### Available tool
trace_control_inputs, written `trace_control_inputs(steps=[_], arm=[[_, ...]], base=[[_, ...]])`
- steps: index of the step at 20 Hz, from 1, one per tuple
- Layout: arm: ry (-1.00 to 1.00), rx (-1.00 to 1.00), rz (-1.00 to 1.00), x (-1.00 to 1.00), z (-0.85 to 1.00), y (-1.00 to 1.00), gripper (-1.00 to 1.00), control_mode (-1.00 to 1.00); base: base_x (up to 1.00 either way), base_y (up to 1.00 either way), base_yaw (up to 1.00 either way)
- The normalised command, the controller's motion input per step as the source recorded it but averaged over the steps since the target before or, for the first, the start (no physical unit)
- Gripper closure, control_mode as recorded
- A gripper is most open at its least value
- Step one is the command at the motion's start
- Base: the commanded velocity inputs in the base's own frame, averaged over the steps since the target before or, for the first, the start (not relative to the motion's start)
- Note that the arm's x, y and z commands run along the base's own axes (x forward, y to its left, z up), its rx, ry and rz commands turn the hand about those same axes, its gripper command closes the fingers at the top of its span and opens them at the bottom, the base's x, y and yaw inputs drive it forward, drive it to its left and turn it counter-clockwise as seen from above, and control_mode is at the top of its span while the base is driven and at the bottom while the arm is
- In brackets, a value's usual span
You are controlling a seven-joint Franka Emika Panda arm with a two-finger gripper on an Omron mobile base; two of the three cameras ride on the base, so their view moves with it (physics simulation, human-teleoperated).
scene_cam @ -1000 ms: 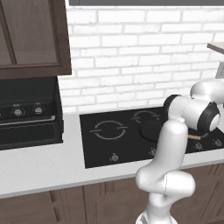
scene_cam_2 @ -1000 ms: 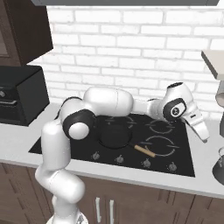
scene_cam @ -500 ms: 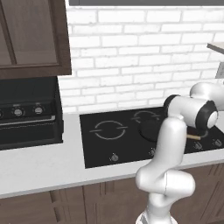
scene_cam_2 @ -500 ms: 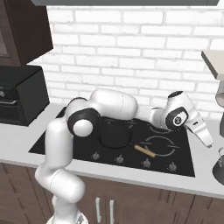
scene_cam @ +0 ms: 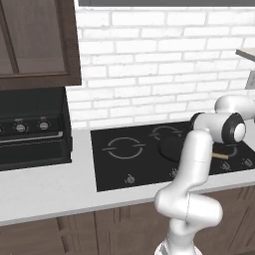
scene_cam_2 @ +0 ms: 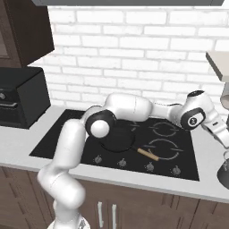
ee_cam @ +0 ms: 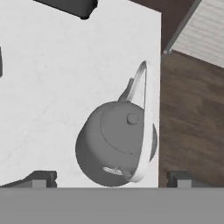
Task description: Pick the kettle from the counter and place it on a stove burner. Then turn the burner on.
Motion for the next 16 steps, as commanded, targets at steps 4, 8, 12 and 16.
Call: trace_control_inputs(steps=[4,8,12,16], arm=[[0.00,0.00,0.00,0.04,-0.39,-0.01,-1.00,-1.00],[0.00,0.00,0.00,0.00,-0.51,0.00,-1.00,-1.00],[0.00,0.00,0.00,0.00,-0.13,0.00,-1.00,-1.00],[0.00,0.00,0.00,0.00,0.00,-0.06,-1.00,-1.00]], base=[[0.00,0.00,0.00],[0.00,0.00,0.00],[0.00,0.00,0.00],[0.00,0.00,0.00]])
